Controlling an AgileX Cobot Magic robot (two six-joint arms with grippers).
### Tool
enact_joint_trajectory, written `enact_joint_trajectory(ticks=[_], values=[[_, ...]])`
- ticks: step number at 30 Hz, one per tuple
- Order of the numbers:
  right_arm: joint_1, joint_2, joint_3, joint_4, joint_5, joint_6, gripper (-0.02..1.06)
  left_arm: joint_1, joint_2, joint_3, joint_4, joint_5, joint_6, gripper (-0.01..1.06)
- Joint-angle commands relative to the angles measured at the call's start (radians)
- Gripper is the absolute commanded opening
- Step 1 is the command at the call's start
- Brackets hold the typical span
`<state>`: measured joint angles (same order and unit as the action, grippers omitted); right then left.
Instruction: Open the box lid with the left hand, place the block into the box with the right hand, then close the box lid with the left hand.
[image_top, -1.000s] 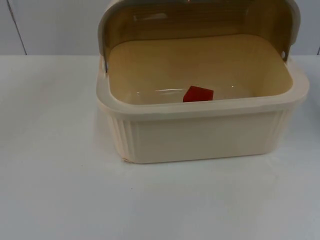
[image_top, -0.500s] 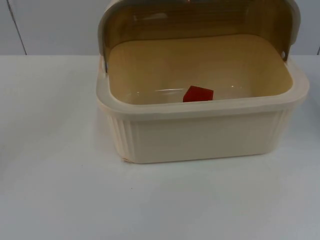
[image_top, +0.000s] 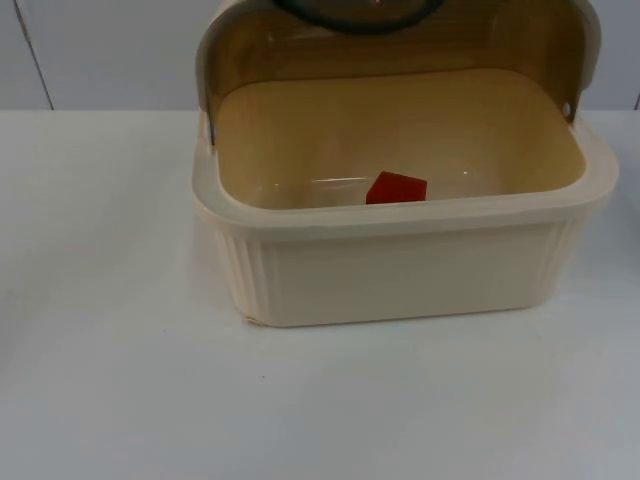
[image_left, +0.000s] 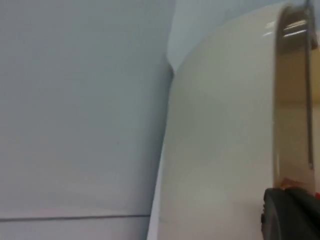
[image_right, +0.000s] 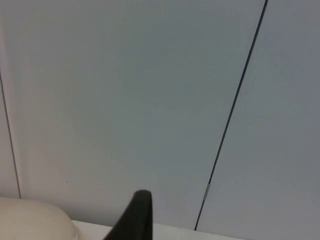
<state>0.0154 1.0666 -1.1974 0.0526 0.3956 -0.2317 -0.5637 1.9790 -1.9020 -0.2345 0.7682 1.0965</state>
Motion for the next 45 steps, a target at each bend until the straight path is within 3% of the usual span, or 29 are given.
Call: enact_joint_trajectory(ticks=[1,14,24,28,36,45], values=[[-0.006,-0.008,-0.005,-0.005,-0.016,-0.009,0.93,-0.003,0.015,-0.009,-0.040,0.005,0.051,0.00],[-0.006,-0.008,-0.005,-0.005,-0.019,-0.009,0.93,0.031,0.062,-0.009,-0.082,-0.091,0.054,0.00],[-0.006,-0.008,-0.005,-0.005,-0.027,-0.009,0.93,0.041,0.076,-0.007,-0.060,0.081,0.037,0.00],[-0.006,-0.008,-0.005,-0.005,-0.027,-0.009,0.93,0.035,0.076,-0.007,-0.015,0.125,-0.038,0.00],[-0.006,-0.014,-0.005,-0.005,-0.027,-0.004,0.93,0.000,0.076,-0.007,0.026,0.121,-0.066,0.00],[-0.006,-0.058,-0.005,-0.025,-0.027,-0.004,0.93,-0.062,0.061,0.053,0.107,0.012,-0.108,0.00]])
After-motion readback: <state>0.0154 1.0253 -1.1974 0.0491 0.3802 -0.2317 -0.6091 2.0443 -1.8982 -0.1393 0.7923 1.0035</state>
